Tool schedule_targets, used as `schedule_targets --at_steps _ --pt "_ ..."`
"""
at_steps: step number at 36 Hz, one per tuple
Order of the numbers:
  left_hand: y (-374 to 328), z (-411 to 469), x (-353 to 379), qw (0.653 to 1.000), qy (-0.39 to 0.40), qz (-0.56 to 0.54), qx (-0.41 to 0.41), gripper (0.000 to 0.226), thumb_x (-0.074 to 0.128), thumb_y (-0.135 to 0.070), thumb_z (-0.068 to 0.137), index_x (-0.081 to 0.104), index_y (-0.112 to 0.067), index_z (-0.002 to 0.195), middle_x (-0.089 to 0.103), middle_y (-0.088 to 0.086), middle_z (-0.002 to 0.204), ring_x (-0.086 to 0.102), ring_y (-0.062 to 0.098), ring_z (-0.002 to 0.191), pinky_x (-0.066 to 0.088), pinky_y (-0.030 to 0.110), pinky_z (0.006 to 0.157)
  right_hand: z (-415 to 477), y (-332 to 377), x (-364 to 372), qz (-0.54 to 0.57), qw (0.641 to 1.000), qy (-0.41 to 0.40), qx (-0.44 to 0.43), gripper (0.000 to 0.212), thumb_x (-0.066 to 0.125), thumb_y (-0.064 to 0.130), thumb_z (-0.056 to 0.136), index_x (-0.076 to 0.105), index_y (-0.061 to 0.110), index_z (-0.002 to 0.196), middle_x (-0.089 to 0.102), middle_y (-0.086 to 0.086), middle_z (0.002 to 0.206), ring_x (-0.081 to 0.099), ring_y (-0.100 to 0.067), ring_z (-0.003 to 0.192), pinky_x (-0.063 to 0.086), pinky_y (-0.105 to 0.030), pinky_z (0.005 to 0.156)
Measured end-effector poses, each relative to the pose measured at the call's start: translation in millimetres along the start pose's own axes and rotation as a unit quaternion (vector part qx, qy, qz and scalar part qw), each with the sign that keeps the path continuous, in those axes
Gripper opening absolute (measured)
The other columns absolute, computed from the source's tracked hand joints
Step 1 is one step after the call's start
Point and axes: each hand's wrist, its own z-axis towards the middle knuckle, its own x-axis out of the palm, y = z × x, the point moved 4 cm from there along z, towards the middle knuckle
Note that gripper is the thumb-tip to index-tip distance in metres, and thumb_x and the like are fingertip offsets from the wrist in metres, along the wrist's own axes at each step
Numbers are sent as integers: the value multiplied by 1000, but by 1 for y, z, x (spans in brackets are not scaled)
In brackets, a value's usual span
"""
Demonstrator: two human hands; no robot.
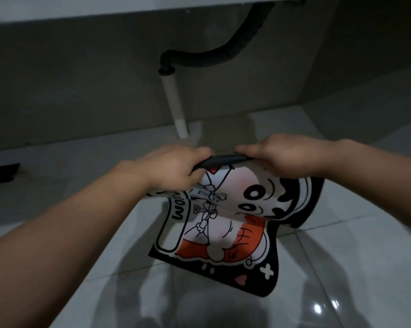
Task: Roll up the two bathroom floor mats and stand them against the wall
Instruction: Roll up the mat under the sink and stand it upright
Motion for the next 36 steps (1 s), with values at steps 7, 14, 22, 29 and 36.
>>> schedule_targets --at_steps 7,14,22,29,36 --pt "11 3 -1 999 5 3 -39 32 45 -13 88 43 -35 111 51 1 79 50 20 72 35 31 60 0 -5 3 49 998 -14 -31 50 43 30 97 27 40 144 60 -5 125 58 -24 105 48 -40 87" --pt "11 -1 -2 998 -7 -59 -24 26 42 -25 94 41 -41 114 58 -1 95 54 20 82 43 35 67 -2 -5 -1 -46 998 -10 -29 80 44 11 92 -3 47 146 53 -5 116 55 -25 91 47 -41 79" --pt "11 0 -8 998 -2 33 -48 27 43 -24 92 42 -34 117 61 2 94 56 23 84 48 39 72 -5 -1 0 -73 994 -31 -72 65 1 56 88 -3 34 149 52 -2 112 41 -13 71 31 -27 65" --pt "15 0 0 999 -19 -9 -31 33 44 -16 92 39 -36 117 53 -4 88 48 16 75 33 30 63 -3 1 -1 -104 993 -19 -56 63 26 35 95 -6 36 149 47 -1 110 48 -19 74 41 -32 65" --pt "16 -2 0 999 -33 1 -24 36 52 -19 84 45 -26 119 44 -8 74 46 20 73 31 29 63 -4 -3 0 -74 995 -8 -61 63 39 21 99 4 36 149 46 -3 109 53 -21 78 47 -40 70"
